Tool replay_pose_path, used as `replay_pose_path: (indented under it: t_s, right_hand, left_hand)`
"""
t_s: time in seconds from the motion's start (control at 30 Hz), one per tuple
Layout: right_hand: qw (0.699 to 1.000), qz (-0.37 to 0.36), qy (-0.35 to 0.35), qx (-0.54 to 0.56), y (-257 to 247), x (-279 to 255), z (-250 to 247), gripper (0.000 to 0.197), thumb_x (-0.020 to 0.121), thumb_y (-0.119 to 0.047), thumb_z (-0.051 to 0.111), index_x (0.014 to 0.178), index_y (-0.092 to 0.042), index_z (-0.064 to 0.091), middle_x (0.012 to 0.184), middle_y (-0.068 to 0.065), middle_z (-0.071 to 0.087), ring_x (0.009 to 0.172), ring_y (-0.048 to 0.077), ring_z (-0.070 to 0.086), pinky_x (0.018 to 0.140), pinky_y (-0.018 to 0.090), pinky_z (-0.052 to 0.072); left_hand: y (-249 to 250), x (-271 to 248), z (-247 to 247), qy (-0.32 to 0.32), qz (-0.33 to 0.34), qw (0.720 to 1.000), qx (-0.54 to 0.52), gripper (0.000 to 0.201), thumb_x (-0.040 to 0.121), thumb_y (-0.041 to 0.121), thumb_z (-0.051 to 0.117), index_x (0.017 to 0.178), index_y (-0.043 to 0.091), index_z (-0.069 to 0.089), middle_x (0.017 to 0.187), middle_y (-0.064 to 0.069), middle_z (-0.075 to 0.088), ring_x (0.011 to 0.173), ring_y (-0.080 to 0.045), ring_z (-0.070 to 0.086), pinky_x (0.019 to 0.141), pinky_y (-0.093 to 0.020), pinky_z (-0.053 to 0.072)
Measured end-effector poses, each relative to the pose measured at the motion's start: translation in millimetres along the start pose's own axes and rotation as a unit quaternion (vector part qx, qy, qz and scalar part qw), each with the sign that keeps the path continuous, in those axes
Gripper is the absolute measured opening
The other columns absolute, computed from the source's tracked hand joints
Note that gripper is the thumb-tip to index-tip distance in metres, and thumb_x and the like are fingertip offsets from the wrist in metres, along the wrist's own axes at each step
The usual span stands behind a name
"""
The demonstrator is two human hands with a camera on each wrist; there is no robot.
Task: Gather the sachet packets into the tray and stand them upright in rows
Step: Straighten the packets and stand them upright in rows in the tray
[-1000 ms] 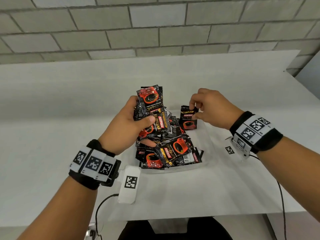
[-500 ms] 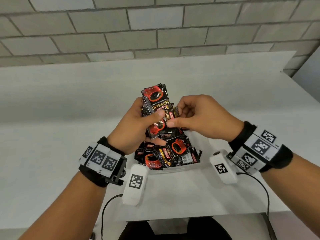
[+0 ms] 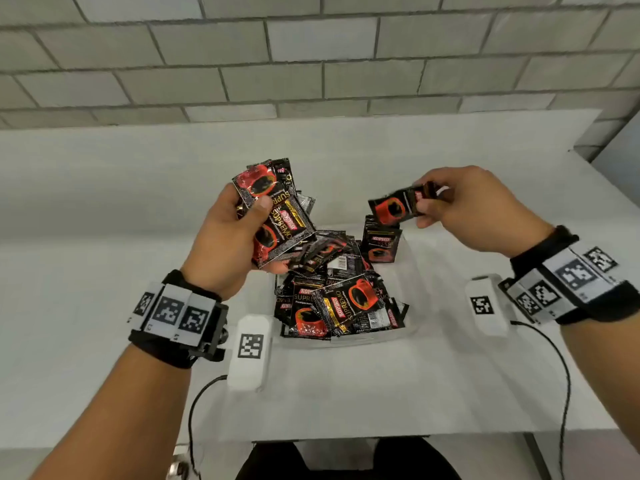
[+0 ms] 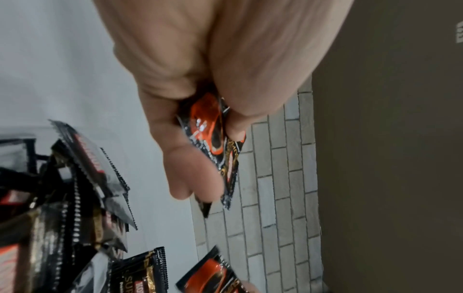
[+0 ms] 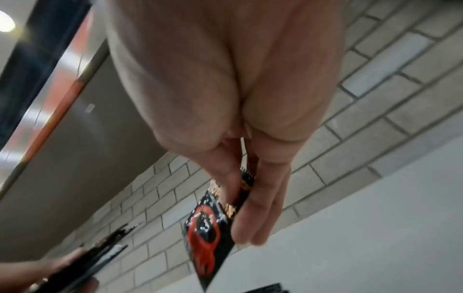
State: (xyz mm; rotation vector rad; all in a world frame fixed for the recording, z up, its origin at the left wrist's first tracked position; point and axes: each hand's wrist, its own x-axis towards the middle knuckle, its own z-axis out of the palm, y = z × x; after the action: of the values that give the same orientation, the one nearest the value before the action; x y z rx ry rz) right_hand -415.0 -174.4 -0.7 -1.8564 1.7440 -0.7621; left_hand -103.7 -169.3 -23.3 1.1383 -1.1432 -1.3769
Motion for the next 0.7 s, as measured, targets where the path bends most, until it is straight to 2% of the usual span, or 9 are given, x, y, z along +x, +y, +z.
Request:
replay_pose_path:
  t_s: [0.03,0.1,0.13,0.2,0.27,0.37,0.47,0.63,0.7]
  right_hand:
    - [0.999,-0.005,-0.017,-0.040,1.0,1.6,-0.9,0.013,0.094,-0.012,0.066,0.100,-0.024,0.070,0.076,-0.007,0.073,0.071,0.009,0.073,0.056,0.014,0.046]
    - [0.995,-0.021,-0.050,-0.084,-0.4,3.5,3.1,0.011,0.090,-0.014,0.071,0.096,-0.023,0.073,0.066,-0.011,0.070,0.062,0.002,0.067,0.050,0.008,0.038]
    - [0.993,-0.032,-0.058,-0.102,-0.8,4.6,7.1,0.011,0.087,-0.015,0.075,0.094,-0.023,0.074,0.064,-0.014,0.069,0.060,0.000,0.064,0.051,0.008,0.039]
    - [0.988,-0.052,-0.061,-0.135,1.4,8.2,18.5,0.014,0.081,-0.016,0.080,0.092,-0.023,0.074,0.070,-0.017,0.068,0.063,-0.002,0.061,0.058,0.009,0.040]
    - [0.983,-0.067,-0.068,-0.158,6.3,12.7,30.8,0.017,0.079,-0.014,0.082,0.091,-0.021,0.072,0.077,-0.012,0.068,0.067,-0.003,0.057,0.059,0.007,0.037]
    - [0.979,-0.072,-0.089,-0.171,13.4,19.1,42.1,0.018,0.077,-0.010,0.084,0.088,-0.015,0.070,0.075,-0.002,0.068,0.066,0.005,0.059,0.057,0.013,0.038]
    - [0.980,-0.066,-0.093,-0.162,15.8,26.8,42.0,0.020,0.074,-0.007,0.085,0.085,-0.011,0.069,0.072,0.000,0.067,0.062,0.004,0.058,0.055,0.013,0.039]
    - [0.975,-0.097,-0.083,-0.181,21.0,33.9,45.3,0.019,0.072,-0.012,0.088,0.083,-0.014,0.072,0.076,-0.005,0.060,0.067,0.005,0.052,0.061,0.021,0.040]
    - [0.973,-0.099,-0.086,-0.188,24.5,33.8,46.8,0.020,0.072,-0.017,0.089,0.086,-0.016,0.075,0.079,-0.005,0.057,0.069,0.010,0.053,0.065,0.027,0.044]
  left_hand:
    - [-1.2,-0.7,-2.1,-0.006,-0.004,1.000,0.003,0.031,0.104,0.024,0.053,0.135,0.023,0.051,0.120,-0.008,0.071,0.084,-0.032,0.076,0.046,-0.034,0.057]
    - [-3.4,-2.9,-3.8,-0.016,-0.012,1.000,0.009,0.032,0.104,0.023,0.054,0.136,0.023,0.051,0.120,-0.008,0.071,0.087,-0.034,0.076,0.047,-0.035,0.058]
    - [-4.5,-3.8,-3.8,-0.020,-0.016,1.000,0.011,0.032,0.104,0.023,0.054,0.136,0.023,0.051,0.120,-0.008,0.071,0.088,-0.034,0.076,0.047,-0.036,0.058]
    - [-6.4,-4.9,-2.4,-0.029,-0.020,0.999,0.014,0.033,0.103,0.023,0.055,0.137,0.024,0.052,0.120,-0.006,0.071,0.090,-0.035,0.076,0.049,-0.038,0.059]
    - [-7.3,-5.7,-0.8,-0.038,-0.021,0.999,0.018,0.033,0.103,0.023,0.055,0.136,0.025,0.052,0.119,-0.004,0.070,0.090,-0.035,0.076,0.049,-0.039,0.059]
    - [-7.6,-6.5,1.0,-0.048,-0.020,0.998,0.026,0.032,0.103,0.022,0.055,0.135,0.023,0.052,0.116,-0.002,0.071,0.089,-0.035,0.075,0.050,-0.041,0.060]
    - [-7.0,-7.5,1.8,-0.055,-0.021,0.998,0.026,0.032,0.102,0.022,0.055,0.135,0.022,0.051,0.114,-0.002,0.072,0.090,-0.037,0.075,0.050,-0.041,0.060]
    - [-7.9,-8.8,3.3,-0.060,-0.027,0.998,0.023,0.034,0.102,0.021,0.054,0.136,0.019,0.050,0.121,-0.007,0.070,0.090,-0.036,0.075,0.048,-0.041,0.059]
    - [-8.3,-8.7,4.2,-0.063,-0.031,0.997,0.020,0.033,0.103,0.020,0.054,0.136,0.019,0.050,0.123,-0.009,0.069,0.090,-0.036,0.075,0.048,-0.041,0.059]
